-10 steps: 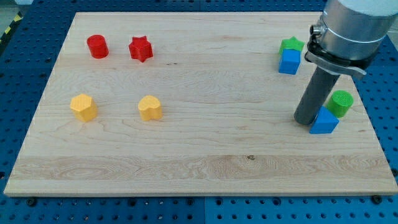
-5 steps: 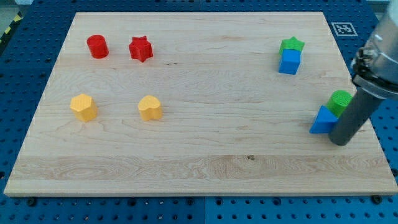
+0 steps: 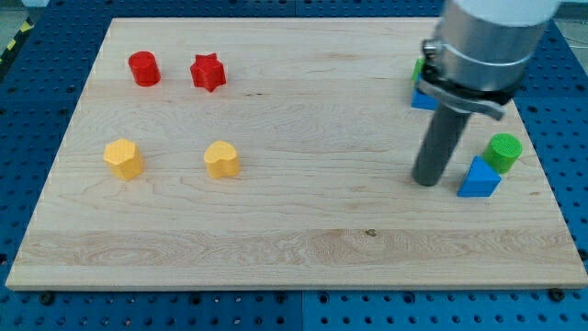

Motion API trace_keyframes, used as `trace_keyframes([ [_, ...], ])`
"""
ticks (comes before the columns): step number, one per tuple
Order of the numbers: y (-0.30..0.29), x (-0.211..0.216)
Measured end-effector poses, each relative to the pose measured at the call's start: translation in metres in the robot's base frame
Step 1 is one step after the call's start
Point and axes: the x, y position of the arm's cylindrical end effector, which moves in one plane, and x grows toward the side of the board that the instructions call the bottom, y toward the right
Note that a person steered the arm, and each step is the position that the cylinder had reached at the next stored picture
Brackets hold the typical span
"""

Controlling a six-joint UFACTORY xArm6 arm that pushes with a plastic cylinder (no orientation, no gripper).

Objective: Join green star and the blue triangle

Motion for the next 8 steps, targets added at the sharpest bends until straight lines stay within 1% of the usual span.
trace_keyframes([
  [1,0.022,0.02],
  [2,0.053,0.027],
  [3,0.054,0.03],
  [4,0.051,0.047],
  [5,0.076,0.056],
  [6,0.098,0.061],
  [7,0.099,0.061],
  [8,0.092,0.048],
])
